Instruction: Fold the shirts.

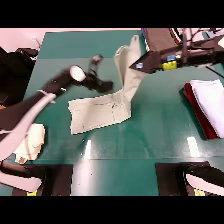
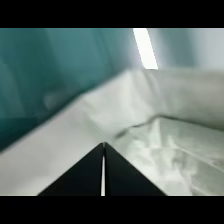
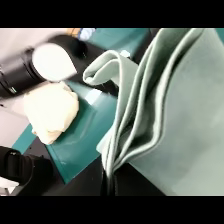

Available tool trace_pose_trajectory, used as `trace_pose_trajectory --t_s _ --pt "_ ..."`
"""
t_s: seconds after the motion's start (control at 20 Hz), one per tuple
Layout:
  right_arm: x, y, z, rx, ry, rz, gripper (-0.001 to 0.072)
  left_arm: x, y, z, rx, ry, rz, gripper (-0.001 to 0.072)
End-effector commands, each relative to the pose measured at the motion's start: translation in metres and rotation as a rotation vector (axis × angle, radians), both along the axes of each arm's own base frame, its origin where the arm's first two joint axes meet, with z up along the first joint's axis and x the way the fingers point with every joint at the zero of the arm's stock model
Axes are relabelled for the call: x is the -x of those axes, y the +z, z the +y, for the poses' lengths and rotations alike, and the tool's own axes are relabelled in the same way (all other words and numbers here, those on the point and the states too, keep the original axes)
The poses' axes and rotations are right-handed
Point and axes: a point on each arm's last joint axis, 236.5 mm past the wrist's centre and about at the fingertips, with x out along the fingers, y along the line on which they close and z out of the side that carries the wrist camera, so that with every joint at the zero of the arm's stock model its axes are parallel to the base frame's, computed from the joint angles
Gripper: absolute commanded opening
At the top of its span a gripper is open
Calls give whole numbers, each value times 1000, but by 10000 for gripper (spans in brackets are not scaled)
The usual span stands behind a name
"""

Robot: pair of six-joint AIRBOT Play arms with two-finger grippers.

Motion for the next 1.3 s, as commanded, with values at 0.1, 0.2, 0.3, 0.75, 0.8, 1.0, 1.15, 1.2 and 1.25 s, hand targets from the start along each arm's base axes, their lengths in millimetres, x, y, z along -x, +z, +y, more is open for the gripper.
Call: trace_pose_trajectory --t_s 0.1,0.2,0.3,0.75,0.8,1.0,1.15,1.2,1.25 --pt "31 -37 123 -45 122 7 18 -10 151 174 -106 276 -325 22" --pt "40 -63 176 -58 131 -25 169 5 192 210 -113 356 -412 23" --pt "49 -91 209 -50 131 -27 320 19 211 227 -115 390 -445 23" --pt "-20 -142 38 194 -99 36 306 35 198 170 -103 239 -400 23" --pt "-25 -161 3 225 -143 113 307 36 198 163 -99 222 -400 23" --pt "-34 -236 -105 254 -322 423 561 40 192 138 -89 166 -396 22" --pt "-37 -272 -110 196 -331 554 560 42 192 126 -79 142 -404 23" --pt "-38 -279 -96 151 -310 584 559 42 190 123 -70 138 -392 23" --pt "-37 -285 -82 118 -286 611 559 41 187 123 -69 138 -385 23"
